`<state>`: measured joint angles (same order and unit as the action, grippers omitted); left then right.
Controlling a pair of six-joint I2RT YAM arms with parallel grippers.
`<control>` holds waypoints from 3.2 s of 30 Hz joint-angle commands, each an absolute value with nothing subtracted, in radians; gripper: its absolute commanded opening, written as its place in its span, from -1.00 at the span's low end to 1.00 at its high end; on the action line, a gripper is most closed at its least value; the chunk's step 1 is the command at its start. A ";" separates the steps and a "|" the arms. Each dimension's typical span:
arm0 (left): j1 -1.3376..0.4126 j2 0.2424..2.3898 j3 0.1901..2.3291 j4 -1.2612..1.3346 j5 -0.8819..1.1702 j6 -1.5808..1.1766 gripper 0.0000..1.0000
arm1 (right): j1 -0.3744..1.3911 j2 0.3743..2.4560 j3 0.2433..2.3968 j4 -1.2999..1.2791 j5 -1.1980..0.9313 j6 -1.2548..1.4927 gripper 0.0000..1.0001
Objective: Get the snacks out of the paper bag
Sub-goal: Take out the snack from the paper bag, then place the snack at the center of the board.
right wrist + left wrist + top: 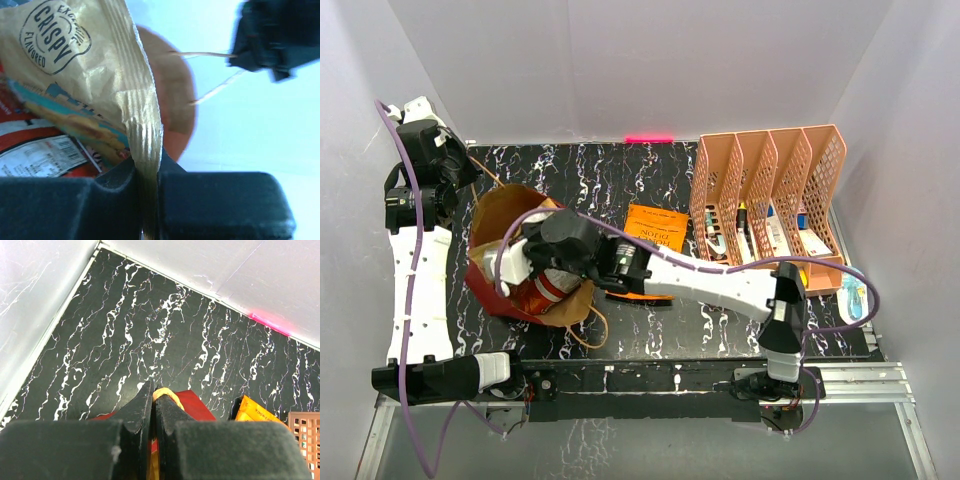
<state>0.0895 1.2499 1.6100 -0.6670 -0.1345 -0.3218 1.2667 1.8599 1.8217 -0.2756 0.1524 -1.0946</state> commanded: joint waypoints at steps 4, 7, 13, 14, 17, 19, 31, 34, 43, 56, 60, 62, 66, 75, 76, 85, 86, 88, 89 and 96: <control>0.091 1.229 1.621 -0.632 -0.150 -0.319 -1.00 | 1.266 1.652 2.049 -0.270 0.163 -0.951 -0.85; 0.091 1.229 1.620 -0.631 -0.150 -0.318 -1.00 | 1.264 1.577 2.048 -0.287 0.177 -0.881 -0.85; 0.091 1.230 1.621 -0.631 -0.152 -0.317 -1.00 | 1.265 1.360 1.906 -0.321 0.196 -0.740 -0.85; 0.091 1.231 1.622 -0.631 -0.152 -0.316 -1.00 | 1.265 1.328 1.868 -0.329 0.226 -0.716 -0.85; 0.091 1.234 1.631 -0.631 -0.152 -0.316 -1.00 | 1.264 1.252 1.758 -0.374 0.332 -0.629 -0.85; 0.091 1.240 1.637 -0.632 -0.152 -0.316 -1.00 | 1.265 1.205 1.681 -0.402 0.386 -0.574 -0.85; 0.091 1.254 1.643 -0.636 -0.143 -0.317 -1.00 | 1.182 1.081 1.238 -0.366 0.528 -0.414 -0.85; 0.091 1.253 1.644 -0.637 -0.139 -0.318 -1.00 | 1.026 1.107 1.184 -0.314 0.353 -0.415 -0.85; 0.091 1.255 1.663 -0.645 -0.138 -0.318 -1.00 | 0.667 1.369 1.350 -0.205 0.044 -0.559 -0.85; 0.091 1.253 1.667 -0.645 -0.132 -0.318 -1.00 | 0.583 1.560 1.493 -0.277 -0.013 -0.550 -0.85; 0.091 1.253 1.657 -0.640 -0.121 -0.321 -1.00 | 0.680 1.465 1.230 -0.195 0.001 -0.460 -0.85; 0.089 1.255 1.657 -0.640 -0.120 -0.321 -1.00 | 0.751 1.428 1.067 -0.126 0.023 -0.406 -0.85; 0.085 1.251 1.656 -0.642 -0.128 -0.318 -1.00 | 0.842 1.403 0.854 -0.055 0.038 -0.236 -0.85; 0.084 1.253 1.665 -0.646 -0.127 -0.319 -1.00 | 0.868 1.404 0.797 -0.051 0.002 -0.182 -0.55; 0.084 1.252 1.664 -0.648 -0.128 -0.319 -1.00 | 0.868 1.402 0.812 -0.072 -0.017 -0.182 -0.42; 0.084 1.244 1.652 -0.641 -0.129 -0.317 -1.00 | 0.983 1.299 0.681 -0.031 -0.250 0.058 0.18; 0.083 1.246 1.652 -0.640 -0.127 -0.319 -1.00 | 0.988 1.287 0.643 -0.001 -0.258 0.098 0.20; 0.083 1.246 1.651 -0.641 -0.122 -0.320 -1.00 | 0.991 1.251 0.598 0.030 -0.252 0.148 0.23; 0.084 1.246 1.648 -0.640 -0.118 -0.322 -1.00 | 0.991 1.227 0.586 0.024 -0.231 0.158 0.25; 0.083 1.231 1.632 -0.632 -0.097 -0.328 -1.00 | 0.989 1.046 0.742 -0.127 -0.109 0.019 0.38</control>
